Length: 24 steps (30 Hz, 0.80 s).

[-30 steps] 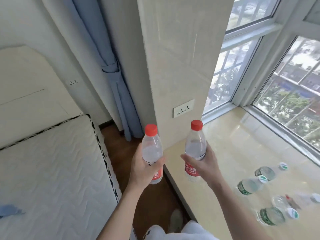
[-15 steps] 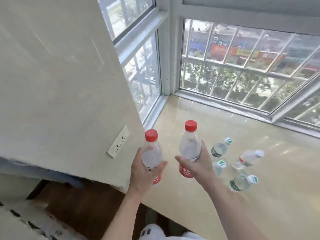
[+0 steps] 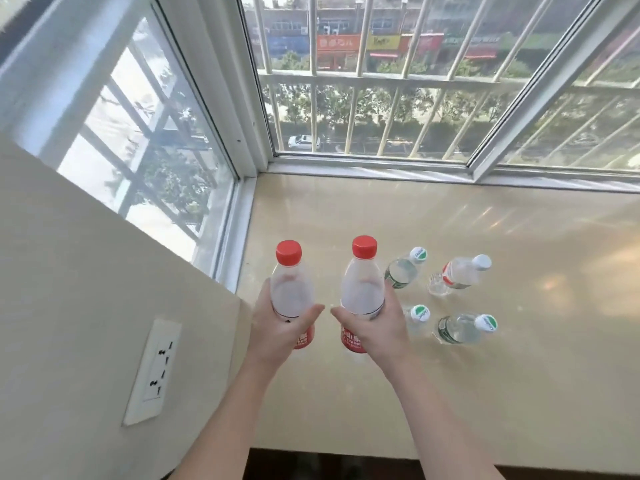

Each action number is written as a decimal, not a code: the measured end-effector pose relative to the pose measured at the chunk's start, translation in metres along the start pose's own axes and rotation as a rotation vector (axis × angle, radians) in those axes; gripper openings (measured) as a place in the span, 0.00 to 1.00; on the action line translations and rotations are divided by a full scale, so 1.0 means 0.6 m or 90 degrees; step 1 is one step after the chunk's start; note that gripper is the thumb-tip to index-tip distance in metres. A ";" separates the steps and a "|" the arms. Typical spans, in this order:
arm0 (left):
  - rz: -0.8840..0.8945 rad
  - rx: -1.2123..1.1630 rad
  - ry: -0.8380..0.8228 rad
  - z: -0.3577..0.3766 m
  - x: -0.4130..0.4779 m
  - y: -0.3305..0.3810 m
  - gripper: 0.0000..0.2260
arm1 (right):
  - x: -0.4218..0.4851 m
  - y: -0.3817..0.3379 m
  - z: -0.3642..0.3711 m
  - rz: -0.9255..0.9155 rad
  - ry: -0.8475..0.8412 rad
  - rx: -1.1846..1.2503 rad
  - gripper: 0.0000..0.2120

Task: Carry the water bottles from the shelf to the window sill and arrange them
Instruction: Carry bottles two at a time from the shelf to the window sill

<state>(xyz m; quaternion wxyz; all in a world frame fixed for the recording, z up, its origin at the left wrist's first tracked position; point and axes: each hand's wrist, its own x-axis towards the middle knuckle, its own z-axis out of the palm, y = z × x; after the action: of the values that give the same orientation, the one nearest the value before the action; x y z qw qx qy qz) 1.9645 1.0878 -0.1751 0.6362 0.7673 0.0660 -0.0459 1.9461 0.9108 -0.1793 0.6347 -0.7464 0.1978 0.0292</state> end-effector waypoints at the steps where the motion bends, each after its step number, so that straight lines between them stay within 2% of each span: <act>1: -0.004 0.003 -0.001 0.003 0.013 -0.011 0.23 | 0.012 0.010 0.007 0.003 0.016 -0.006 0.25; 5: -0.031 0.022 -0.008 0.017 0.077 -0.066 0.26 | 0.064 0.065 0.041 0.013 0.086 -0.031 0.24; 8: -0.023 0.047 0.015 0.027 0.134 -0.121 0.24 | 0.114 0.114 0.062 0.021 0.120 -0.048 0.26; 11: -0.017 0.078 -0.006 0.042 0.184 -0.182 0.24 | 0.164 0.169 0.077 -0.002 0.151 -0.056 0.28; 16: -0.012 0.098 -0.036 0.066 0.236 -0.276 0.32 | 0.231 0.227 0.094 -0.039 0.184 -0.067 0.31; 24: 0.033 0.120 -0.004 0.077 0.261 -0.318 0.33 | 0.257 0.280 0.095 -0.065 0.219 -0.069 0.37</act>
<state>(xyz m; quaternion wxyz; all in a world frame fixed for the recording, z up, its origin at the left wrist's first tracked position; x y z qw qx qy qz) 2.0896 1.0840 -0.3928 0.5623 0.8251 0.0397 -0.0381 2.0440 0.9060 -0.3929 0.5509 -0.7826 0.2636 -0.1205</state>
